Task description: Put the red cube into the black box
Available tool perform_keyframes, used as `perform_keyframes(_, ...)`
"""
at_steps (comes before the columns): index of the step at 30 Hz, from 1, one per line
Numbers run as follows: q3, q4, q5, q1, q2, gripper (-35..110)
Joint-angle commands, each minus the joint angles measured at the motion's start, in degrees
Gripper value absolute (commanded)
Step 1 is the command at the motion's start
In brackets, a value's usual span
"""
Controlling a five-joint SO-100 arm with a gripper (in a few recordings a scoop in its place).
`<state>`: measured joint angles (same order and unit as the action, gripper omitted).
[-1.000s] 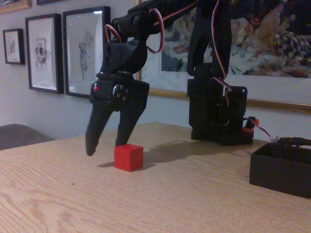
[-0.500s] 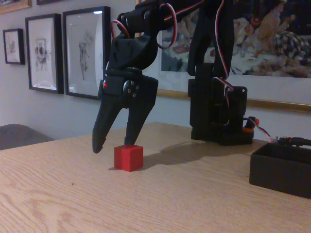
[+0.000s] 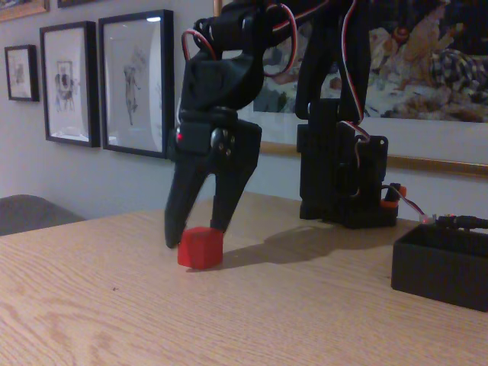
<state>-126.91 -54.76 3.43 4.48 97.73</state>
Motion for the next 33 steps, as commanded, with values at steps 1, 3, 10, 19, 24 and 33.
perform_keyframes(1,-0.4,-1.1,1.0,1.1,1.7,24)
perform_keyframes(3,-0.5,-1.1,1.2,1.2,1.5,22)
perform_keyframes(10,-0.9,-0.8,1.2,2.3,1.5,19)
perform_keyframes(19,0.0,-0.6,1.0,3.3,0.4,16)
perform_keyframes(24,0.0,0.0,1.4,2.2,-0.4,13)
perform_keyframes(33,-0.2,-1.5,1.9,2.0,3.6,6)
